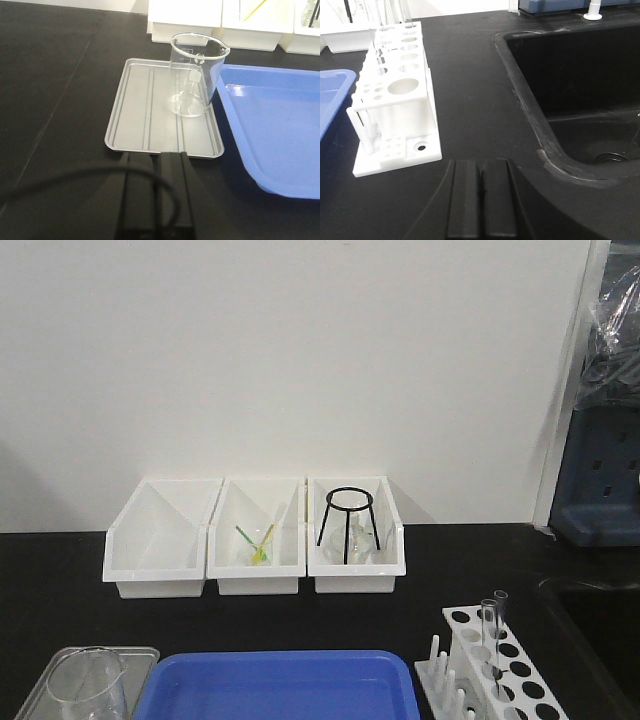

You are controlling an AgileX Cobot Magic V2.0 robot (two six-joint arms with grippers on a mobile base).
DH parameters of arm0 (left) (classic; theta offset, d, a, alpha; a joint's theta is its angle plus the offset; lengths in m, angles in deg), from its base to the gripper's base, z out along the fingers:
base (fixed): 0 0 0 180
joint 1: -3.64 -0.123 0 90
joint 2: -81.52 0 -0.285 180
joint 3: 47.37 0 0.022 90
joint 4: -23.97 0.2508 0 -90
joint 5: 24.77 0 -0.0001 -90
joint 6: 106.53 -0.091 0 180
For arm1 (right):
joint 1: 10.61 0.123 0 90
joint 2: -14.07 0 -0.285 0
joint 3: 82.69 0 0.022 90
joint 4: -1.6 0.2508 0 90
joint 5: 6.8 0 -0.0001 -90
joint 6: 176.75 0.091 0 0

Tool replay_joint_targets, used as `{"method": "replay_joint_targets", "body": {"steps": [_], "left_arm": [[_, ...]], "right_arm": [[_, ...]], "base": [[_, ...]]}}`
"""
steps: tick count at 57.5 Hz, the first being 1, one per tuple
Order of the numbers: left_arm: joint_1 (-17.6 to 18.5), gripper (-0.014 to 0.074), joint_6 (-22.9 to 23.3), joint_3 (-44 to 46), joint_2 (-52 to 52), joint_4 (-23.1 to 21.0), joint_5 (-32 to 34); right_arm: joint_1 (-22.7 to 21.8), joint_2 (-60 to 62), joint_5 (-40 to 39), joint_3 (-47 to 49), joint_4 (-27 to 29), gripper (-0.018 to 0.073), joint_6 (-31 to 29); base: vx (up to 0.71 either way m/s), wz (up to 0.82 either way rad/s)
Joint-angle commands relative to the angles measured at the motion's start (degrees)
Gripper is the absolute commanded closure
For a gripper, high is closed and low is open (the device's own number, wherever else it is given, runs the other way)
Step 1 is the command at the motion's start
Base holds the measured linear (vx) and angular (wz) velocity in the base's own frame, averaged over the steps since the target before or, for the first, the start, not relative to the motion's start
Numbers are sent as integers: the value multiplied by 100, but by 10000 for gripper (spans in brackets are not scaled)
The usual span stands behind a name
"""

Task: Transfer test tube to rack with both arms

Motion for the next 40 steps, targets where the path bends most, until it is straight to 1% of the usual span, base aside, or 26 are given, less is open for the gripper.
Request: {"method": "replay_joint_targets", "body": {"steps": [1,11,40], "left_arm": [[0,582,18,165,-84,-25,441],[0,582,18,165,-84,-25,441],[0,582,18,165,-84,-25,441]], "right_arm": [[-23,46,-451,93,-93,570,0],[-23,46,-451,93,-173,570,0],[-23,46,-445,93,-172,570,0]], "base": [[0,0],[0,0],[0,0]]}}
